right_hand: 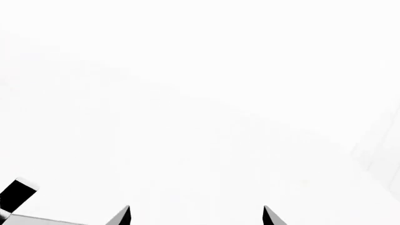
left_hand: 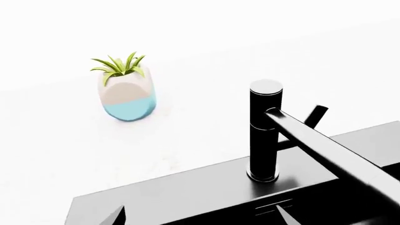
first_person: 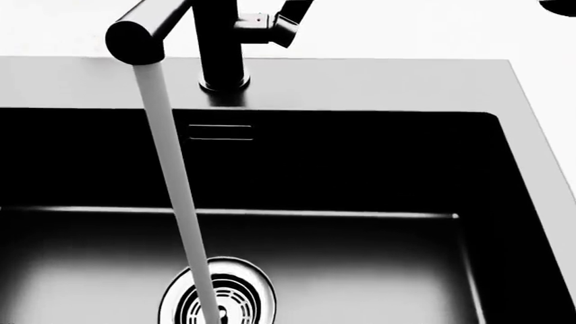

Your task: Pick the cucumbers and broccolis from the sink and place them in one bowl. Place the apricot in the other bowl. Then turn off the sink faucet.

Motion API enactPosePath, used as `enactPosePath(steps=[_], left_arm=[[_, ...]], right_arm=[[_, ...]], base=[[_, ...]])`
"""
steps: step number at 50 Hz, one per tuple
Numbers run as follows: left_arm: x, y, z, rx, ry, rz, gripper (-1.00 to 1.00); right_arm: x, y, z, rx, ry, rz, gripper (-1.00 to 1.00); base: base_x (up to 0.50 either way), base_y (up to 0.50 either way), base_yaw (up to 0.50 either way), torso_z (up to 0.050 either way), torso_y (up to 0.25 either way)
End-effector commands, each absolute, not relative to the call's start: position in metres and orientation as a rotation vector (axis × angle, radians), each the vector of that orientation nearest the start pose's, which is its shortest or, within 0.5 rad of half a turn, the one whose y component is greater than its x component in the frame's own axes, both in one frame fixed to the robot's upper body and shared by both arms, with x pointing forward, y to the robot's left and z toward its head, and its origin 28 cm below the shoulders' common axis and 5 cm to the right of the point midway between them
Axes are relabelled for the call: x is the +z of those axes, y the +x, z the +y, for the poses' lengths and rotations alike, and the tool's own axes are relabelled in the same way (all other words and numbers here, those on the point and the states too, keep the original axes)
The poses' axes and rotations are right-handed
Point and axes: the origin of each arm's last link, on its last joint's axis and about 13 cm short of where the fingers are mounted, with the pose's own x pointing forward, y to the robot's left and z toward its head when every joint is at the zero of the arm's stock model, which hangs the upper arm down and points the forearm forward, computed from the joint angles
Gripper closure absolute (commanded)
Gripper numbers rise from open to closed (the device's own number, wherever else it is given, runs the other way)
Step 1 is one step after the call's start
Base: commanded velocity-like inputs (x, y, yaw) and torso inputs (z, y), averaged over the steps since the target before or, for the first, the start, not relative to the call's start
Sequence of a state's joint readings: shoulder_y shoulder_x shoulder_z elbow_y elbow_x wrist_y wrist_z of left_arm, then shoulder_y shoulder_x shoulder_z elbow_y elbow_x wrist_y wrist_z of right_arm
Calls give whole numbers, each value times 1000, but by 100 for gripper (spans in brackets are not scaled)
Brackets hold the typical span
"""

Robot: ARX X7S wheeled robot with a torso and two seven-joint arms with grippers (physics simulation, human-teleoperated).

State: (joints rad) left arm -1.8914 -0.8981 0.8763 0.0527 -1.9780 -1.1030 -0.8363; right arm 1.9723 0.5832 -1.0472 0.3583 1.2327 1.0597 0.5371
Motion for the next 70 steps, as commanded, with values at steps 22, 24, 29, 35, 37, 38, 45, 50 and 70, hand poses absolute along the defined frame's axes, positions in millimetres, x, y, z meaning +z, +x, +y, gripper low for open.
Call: enactPosePath(steps=[22, 24, 29, 35, 37, 38, 45, 50, 70], left_arm=[[411, 223, 267, -214, 157, 98, -100], [412, 221, 268, -214, 158, 95, -100], [412, 221, 269, -211, 156, 96, -100], [414, 219, 268, -215, 165, 91, -100], [415, 217, 267, -215, 170, 90, -100], [416, 216, 266, -211, 181, 87, -100], [420, 211, 260, -227, 197, 79, -100], [421, 209, 258, -233, 205, 77, -100], [420, 204, 257, -240, 212, 83, -100]], right_arm=[[460, 346, -122, -80, -395, -18, -100], [460, 346, -121, -75, -396, -18, -100], [463, 348, -118, -68, -402, -22, -100], [469, 349, -119, -71, -396, -33, -100], [469, 350, -120, -76, -393, -31, -100], [469, 351, -120, -76, -392, -31, -100], [463, 362, -122, -73, -376, -15, -100], [456, 370, -119, -61, -373, 1, -100], [427, 395, -110, -6, -365, 51, -100]], base=[[0, 0, 0, 11, -102], [0, 0, 0, 24, -225], [0, 0, 0, 24, -223], [0, 0, 0, 24, -225], [0, 0, 0, 24, -223], [0, 0, 0, 21, -115], [0, 0, 0, 6, -28], [0, 0, 0, 0, 0], [0, 0, 0, 0, 0]])
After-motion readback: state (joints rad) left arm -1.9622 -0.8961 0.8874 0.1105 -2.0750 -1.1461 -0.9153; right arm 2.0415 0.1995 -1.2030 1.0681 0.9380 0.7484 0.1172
